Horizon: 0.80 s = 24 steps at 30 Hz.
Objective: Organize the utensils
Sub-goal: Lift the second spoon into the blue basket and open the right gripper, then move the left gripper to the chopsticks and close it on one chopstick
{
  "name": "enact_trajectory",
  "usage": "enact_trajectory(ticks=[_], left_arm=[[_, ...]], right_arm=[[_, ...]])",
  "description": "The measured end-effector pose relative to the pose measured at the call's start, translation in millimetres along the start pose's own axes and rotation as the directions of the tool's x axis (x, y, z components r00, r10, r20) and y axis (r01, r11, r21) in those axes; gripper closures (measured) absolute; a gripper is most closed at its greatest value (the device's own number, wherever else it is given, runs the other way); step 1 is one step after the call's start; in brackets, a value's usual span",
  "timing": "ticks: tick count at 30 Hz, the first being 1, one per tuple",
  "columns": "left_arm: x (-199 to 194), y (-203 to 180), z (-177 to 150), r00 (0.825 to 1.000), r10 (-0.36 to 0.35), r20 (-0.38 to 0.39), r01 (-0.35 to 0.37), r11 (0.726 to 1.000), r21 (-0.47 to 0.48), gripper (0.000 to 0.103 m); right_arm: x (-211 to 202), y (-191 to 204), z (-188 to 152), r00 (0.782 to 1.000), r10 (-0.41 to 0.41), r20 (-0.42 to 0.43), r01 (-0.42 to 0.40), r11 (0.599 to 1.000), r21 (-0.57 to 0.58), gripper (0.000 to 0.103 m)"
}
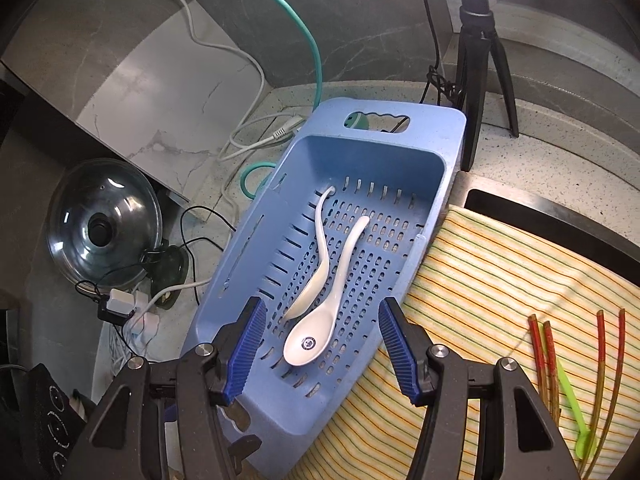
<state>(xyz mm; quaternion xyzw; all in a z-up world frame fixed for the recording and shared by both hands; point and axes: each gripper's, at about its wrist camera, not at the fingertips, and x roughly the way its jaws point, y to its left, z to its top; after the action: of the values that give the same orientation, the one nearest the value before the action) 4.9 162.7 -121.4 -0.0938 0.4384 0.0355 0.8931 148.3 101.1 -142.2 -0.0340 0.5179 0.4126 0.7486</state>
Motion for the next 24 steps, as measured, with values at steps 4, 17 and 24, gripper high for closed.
enact_trajectory(ticks=[4, 17, 24], left_arm=[[-9, -12, 1, 1.0, 0.008, 0.015, -0.009, 1.0, 0.006, 0.054], [-27, -63, -9, 0.999, 0.019, 0.033, -0.019, 1.0, 0.001, 0.054], [-16, -100, -27, 1.0, -0.014, -0.007, 0.014, 1.0, -0.01, 0.054]], right_arm=[[-16, -6, -6, 1.0, -0.001, 0.015, 0.001, 1.0, -0.011, 0.048], [-104, -70, -37, 0.992, -0.006, 0.127, 0.007, 1.0, -0.008, 0.048], [-148, -134, -63, 0.988, -0.036, 0.152, 0.031, 0.999, 0.033, 0.048]])
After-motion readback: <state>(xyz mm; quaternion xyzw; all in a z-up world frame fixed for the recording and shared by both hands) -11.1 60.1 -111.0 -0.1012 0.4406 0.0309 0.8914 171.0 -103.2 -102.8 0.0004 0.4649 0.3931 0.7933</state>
